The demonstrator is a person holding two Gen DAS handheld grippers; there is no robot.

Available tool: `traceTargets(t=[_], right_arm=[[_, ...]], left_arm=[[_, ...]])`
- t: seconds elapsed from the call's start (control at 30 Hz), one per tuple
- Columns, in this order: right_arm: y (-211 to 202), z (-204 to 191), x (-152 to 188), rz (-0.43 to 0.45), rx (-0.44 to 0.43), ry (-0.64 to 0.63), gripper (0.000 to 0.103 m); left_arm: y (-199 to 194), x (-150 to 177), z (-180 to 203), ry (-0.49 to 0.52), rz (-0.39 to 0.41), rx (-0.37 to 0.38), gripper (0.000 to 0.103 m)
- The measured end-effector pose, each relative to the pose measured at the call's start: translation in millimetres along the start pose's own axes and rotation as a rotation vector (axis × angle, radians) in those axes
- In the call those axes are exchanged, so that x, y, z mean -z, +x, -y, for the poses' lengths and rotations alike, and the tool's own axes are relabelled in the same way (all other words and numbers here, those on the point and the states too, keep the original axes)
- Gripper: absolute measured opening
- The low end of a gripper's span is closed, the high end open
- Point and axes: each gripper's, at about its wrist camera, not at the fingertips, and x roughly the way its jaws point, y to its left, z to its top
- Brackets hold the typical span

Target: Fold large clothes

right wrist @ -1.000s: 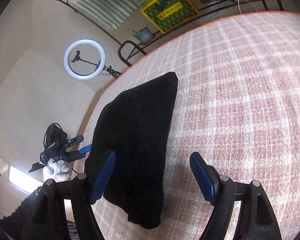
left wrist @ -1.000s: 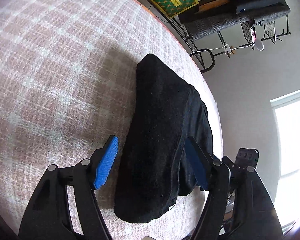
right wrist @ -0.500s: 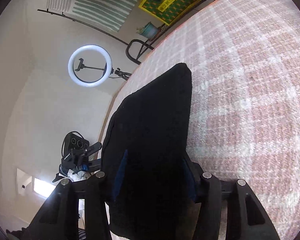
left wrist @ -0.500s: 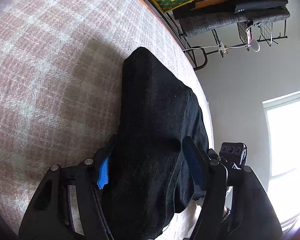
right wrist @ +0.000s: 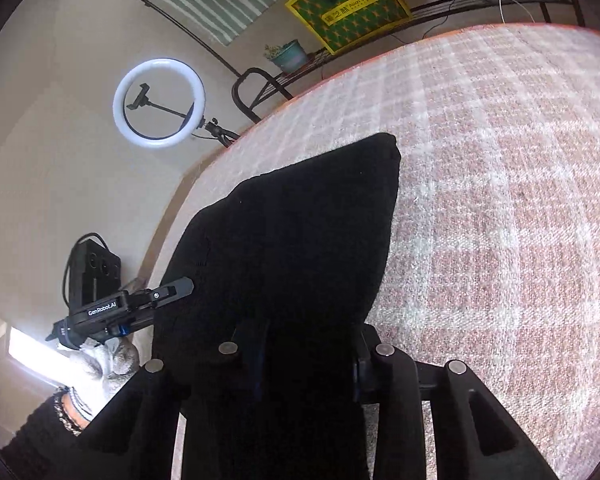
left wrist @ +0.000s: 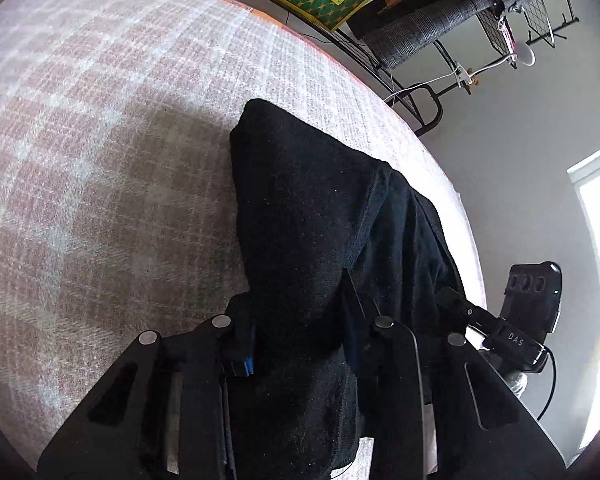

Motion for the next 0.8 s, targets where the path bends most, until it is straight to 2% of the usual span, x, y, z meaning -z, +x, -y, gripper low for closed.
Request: traceTargets(t=[0.13, 0.27, 0.33, 0.53, 0.63, 0.7, 0.77, 0.8], right_arm=[[-10, -28, -2, 0.028, 0.09, -0.104, 0.022], [-26, -49, 0, 0.045, 0.139, -0.183, 0.015], [-37, -55, 1, 0.051, 0.155, -0.211, 0.011], [-59, -64, 10, 0.048, 0.177, -0.252, 0.011], [-52, -39, 13, 0.03, 0.133, -0.143, 0.024], [-41, -20, 15, 0.015, 0.105, -0.071, 0.03], [-32, -4, 18, -0.006, 0.126, -0.035, 0.053], [-29, 2, 19, -0.011, 0.127, -0.027, 0.056]], left_arm=[[-11, 10, 28, 0.111, 0.04, -0.043, 0.028], [-22, 19, 52, 0.18, 0.065, -0.038, 0.028], [-27, 24, 62, 0.199, 0.071, -0.033, 0.027], [-29, 32, 78, 0.207, 0.068, -0.017, 0.027], [-19, 24, 65, 0.167, 0.048, -0.064, 0.027], [-14, 15, 42, 0.089, 0.037, -0.068, 0.027], [-8, 11, 22, 0.032, 0.015, -0.057, 0.027], [-6, 10, 18, 0.035, 0.011, -0.065, 0.027]])
